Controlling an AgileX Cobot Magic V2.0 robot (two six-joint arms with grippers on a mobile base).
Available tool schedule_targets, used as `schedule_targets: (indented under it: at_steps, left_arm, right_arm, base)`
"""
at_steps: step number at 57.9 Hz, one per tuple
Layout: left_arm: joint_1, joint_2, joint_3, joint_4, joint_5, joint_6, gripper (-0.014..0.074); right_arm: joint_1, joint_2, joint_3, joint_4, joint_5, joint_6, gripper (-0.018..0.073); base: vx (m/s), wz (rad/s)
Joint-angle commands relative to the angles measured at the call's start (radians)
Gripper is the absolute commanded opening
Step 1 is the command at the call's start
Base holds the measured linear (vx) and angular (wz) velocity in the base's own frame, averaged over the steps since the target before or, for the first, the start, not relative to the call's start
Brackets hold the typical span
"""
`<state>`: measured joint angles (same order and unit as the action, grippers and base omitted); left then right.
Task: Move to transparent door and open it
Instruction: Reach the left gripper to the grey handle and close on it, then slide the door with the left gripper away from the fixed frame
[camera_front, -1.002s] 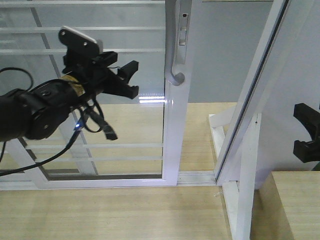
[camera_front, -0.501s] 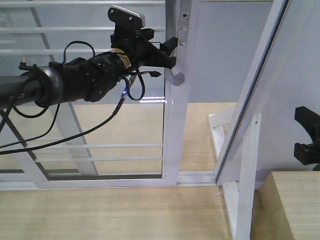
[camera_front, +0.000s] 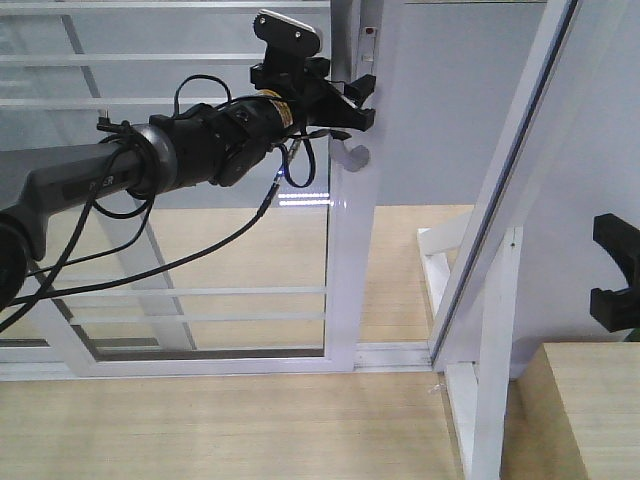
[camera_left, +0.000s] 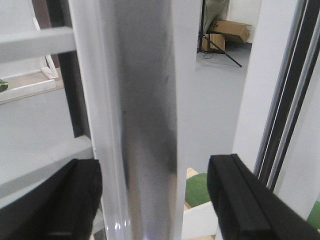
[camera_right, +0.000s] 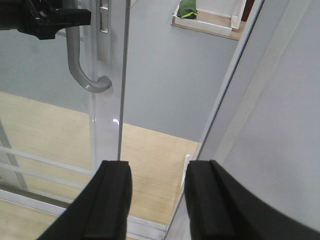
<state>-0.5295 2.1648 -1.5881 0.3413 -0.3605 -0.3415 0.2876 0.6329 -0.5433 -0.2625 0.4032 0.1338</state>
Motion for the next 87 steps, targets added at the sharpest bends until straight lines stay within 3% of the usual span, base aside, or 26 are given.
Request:
schedule_targets:
  at_steps: [1, 27, 38, 66, 87]
  left_arm:
    - [0.001, -0.065, -0.036, -0.020, -0.056, -0.007, 0.0532]
    - [0.043, -0.093, -0.036, -0.023, 0.003, -0.010, 0.0327]
    - [0.065, -0.128, -0.036, -0.020, 0.141, -0.008, 0.0326]
    - [0.161, -0.209, -0.036, -0.017, 0.360, -0.006, 0.0328]
    - [0.206, -0.273, -0.036, -0.011, 0.451, 0.020, 0.0328]
  right_arm:
    - [-0.007, 0.001, -0.029, -0.021, -0.071, -0.006, 0.0338]
    - [-0.007, 0.001, -0.029, -0.031, -0.071, -0.006, 0.0337]
    - [-0.007, 0.001, -0.029, -0.032, -0.071, -0.006, 0.0337]
    - [-0.007, 0.001, -0.029, -0.032, -0.072, -0.006, 0.0336]
    - [-0.007, 0.001, -0.029, -0.032, -0.071, -0.007, 0.0336]
  base:
    - [0.00, 0.00]
    - [0.00, 0.00]
    - [0.00, 0.00]
    - [0.00, 0.00]
    - [0.00, 0.00]
